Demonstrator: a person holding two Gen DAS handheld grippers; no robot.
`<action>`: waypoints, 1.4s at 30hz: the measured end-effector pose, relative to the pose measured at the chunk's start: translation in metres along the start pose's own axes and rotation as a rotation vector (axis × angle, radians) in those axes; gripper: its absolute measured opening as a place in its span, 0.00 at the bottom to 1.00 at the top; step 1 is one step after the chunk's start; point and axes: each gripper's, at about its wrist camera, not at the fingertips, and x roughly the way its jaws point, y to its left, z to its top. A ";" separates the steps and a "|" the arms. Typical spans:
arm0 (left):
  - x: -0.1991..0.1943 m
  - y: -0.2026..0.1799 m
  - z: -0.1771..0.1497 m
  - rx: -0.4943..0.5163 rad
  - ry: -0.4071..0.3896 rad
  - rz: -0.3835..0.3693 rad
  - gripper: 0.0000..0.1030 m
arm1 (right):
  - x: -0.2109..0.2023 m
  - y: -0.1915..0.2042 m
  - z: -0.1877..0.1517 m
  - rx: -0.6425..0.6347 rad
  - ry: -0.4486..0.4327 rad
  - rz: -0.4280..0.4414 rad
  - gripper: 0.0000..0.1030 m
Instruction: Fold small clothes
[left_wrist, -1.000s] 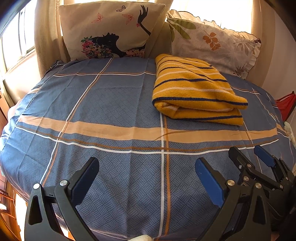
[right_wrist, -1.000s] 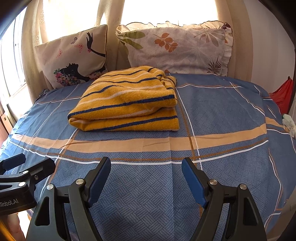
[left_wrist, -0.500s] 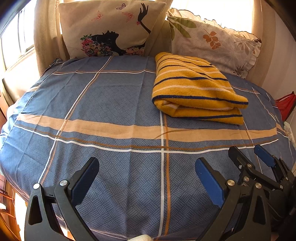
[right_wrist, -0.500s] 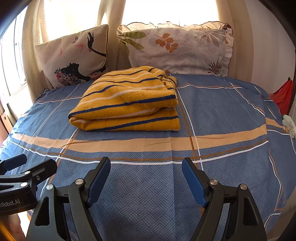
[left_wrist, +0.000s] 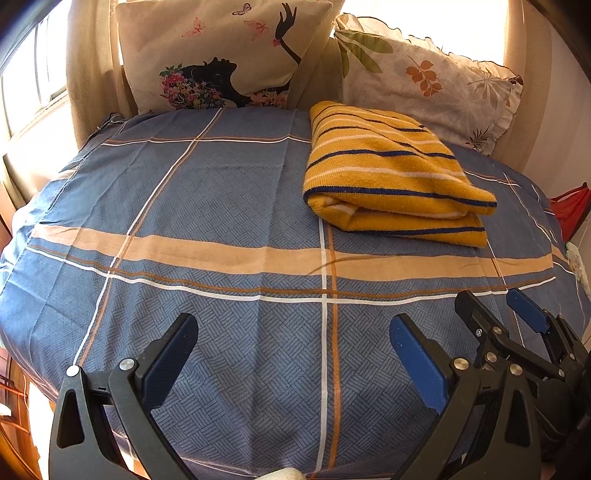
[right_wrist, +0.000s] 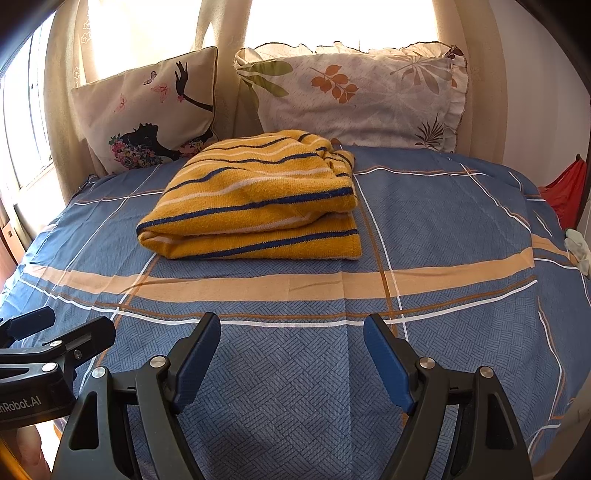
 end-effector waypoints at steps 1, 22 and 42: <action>0.001 0.000 0.000 0.000 0.001 0.000 1.00 | 0.000 0.000 0.000 0.000 0.000 0.000 0.81; 0.002 0.003 -0.001 -0.007 0.010 -0.008 1.00 | 0.001 0.001 0.000 -0.006 0.005 0.002 0.83; 0.005 0.008 -0.001 -0.022 0.029 -0.019 1.00 | 0.004 0.003 -0.002 -0.024 0.006 0.005 0.83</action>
